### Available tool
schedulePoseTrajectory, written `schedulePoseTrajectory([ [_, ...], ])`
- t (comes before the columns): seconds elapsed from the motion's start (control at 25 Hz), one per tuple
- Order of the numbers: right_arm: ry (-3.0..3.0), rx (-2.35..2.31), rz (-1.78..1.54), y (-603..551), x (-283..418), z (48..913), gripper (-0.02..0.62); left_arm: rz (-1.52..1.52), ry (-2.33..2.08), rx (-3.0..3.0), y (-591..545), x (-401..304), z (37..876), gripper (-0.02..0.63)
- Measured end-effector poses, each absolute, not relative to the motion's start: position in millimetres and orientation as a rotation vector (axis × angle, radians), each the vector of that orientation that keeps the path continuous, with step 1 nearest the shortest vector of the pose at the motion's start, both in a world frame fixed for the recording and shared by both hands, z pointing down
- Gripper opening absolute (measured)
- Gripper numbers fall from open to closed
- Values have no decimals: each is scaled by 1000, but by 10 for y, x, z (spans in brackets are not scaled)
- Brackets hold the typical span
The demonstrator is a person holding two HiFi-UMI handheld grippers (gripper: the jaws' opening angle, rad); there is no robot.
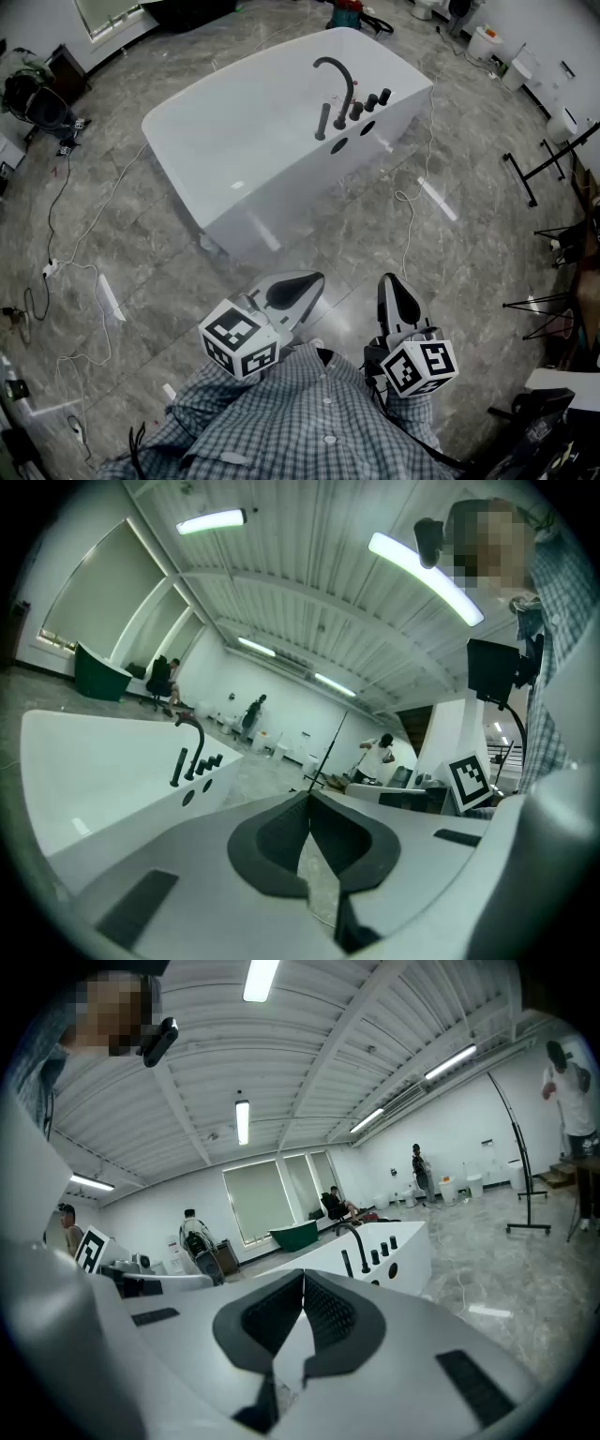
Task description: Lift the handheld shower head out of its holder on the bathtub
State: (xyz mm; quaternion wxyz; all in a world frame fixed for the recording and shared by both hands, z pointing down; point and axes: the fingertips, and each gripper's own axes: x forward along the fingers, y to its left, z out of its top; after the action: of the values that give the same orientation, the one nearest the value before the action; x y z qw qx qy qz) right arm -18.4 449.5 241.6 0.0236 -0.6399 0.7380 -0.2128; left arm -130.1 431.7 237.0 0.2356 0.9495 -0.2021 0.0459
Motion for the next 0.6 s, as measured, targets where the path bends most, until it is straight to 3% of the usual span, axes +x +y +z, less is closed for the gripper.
schedulePoseTrajectory([
  [0.6,2352,-1995,-619,4584,-155,2427,17,131,-585,2610,4383,-1275,2361,9],
])
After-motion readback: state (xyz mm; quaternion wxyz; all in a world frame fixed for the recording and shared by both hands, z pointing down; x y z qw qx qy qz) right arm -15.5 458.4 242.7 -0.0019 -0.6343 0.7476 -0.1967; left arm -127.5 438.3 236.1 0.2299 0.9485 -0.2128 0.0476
